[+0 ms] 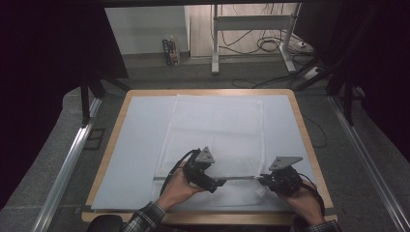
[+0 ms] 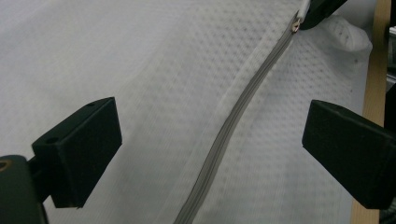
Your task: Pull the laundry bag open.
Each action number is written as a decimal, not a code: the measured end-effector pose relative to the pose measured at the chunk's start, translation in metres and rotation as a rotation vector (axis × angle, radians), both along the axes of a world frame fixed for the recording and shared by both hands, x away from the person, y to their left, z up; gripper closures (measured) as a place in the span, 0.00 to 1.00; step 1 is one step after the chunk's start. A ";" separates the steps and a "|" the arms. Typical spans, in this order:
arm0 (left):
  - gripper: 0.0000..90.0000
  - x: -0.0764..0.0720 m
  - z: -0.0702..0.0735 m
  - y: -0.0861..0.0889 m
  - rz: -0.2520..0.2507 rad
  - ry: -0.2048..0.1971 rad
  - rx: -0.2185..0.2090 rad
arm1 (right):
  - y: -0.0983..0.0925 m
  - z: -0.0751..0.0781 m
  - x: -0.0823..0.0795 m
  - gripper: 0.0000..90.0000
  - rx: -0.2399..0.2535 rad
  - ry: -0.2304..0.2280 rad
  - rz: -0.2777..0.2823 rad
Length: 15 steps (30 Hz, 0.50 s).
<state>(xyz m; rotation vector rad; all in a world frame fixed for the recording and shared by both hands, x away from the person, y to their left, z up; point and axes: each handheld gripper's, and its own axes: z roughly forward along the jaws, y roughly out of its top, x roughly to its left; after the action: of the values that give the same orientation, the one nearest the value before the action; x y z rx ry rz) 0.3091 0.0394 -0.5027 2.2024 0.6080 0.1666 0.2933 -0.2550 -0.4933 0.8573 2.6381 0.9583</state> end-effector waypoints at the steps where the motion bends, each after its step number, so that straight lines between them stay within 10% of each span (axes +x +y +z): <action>1: 0.05 0.000 0.000 0.000 0.000 0.000 0.000 | 0.000 0.000 0.000 0.90 0.000 0.000 0.000; 15: 0.04 0.008 -0.003 -0.068 -0.072 -0.038 0.042 | 0.001 0.004 -0.002 0.89 0.014 -0.010 0.004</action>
<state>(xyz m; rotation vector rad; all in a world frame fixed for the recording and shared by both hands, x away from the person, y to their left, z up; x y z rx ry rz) 0.3167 -0.0288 -0.5058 2.2525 0.5082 0.1843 0.2914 -0.2539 -0.4890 0.8486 2.6286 0.9806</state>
